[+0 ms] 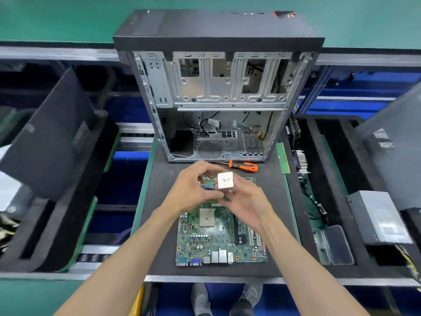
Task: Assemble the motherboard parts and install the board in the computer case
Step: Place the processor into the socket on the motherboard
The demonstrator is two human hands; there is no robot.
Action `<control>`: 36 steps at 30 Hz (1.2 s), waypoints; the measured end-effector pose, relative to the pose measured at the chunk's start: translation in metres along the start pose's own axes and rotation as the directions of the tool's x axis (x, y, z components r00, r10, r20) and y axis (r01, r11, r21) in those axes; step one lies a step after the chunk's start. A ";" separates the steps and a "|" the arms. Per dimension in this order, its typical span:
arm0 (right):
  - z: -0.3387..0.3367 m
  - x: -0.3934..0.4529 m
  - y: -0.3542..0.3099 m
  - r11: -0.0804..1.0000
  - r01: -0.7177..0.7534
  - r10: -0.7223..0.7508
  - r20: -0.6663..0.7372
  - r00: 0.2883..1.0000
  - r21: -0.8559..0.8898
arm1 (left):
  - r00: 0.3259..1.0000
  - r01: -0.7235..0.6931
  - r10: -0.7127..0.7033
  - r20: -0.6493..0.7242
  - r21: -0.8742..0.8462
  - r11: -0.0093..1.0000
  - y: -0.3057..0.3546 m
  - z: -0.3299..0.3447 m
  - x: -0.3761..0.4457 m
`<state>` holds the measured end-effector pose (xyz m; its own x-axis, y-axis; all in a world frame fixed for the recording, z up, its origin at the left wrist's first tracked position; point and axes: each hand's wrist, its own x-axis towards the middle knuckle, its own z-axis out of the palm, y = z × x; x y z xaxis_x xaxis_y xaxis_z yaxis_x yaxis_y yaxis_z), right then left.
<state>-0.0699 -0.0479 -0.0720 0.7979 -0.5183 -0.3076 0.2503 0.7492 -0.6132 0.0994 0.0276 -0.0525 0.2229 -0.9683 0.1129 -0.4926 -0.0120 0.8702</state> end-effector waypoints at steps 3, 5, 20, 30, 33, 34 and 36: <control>0.004 0.001 0.004 1.000 -0.006 0.006 0.030 1.000 -0.010 | 0.999 -0.039 0.039 -0.012 -0.005 0.999 0.001 -0.004 -0.003; 0.006 0.002 0.007 1.000 -0.011 0.012 0.039 0.999 -0.010 | 0.998 -0.058 0.058 -0.017 -0.010 0.998 0.003 -0.006 -0.005; 0.005 0.001 0.016 0.997 -0.060 0.057 0.066 0.996 0.051 | 1.000 0.010 -0.010 0.030 -0.014 1.000 -0.004 -0.004 -0.016; -0.017 -0.012 0.022 0.986 -0.098 0.103 0.030 0.994 -0.136 | 0.990 -0.005 -0.016 0.138 0.148 0.989 -0.006 -0.002 -0.029; -0.018 -0.013 0.027 0.923 -0.093 0.062 -0.094 0.994 -0.373 | 0.975 0.000 -0.056 0.215 0.255 0.967 -0.007 -0.006 -0.031; -0.018 -0.014 0.031 0.887 -0.093 0.031 -0.143 0.989 -0.452 | 0.968 -0.010 -0.063 0.242 0.290 0.957 -0.008 -0.007 -0.032; -0.018 -0.015 0.038 0.837 -0.094 -0.016 -0.197 0.980 -0.539 | 0.952 -0.033 -0.078 0.296 0.352 0.936 -0.009 -0.008 -0.035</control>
<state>-0.0821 -0.0190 -0.1043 0.6704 -0.6013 -0.4346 -0.1612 0.4537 -0.8764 0.1032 0.0632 -0.0601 0.0013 -0.9948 -0.1021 -0.7641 -0.0669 0.6416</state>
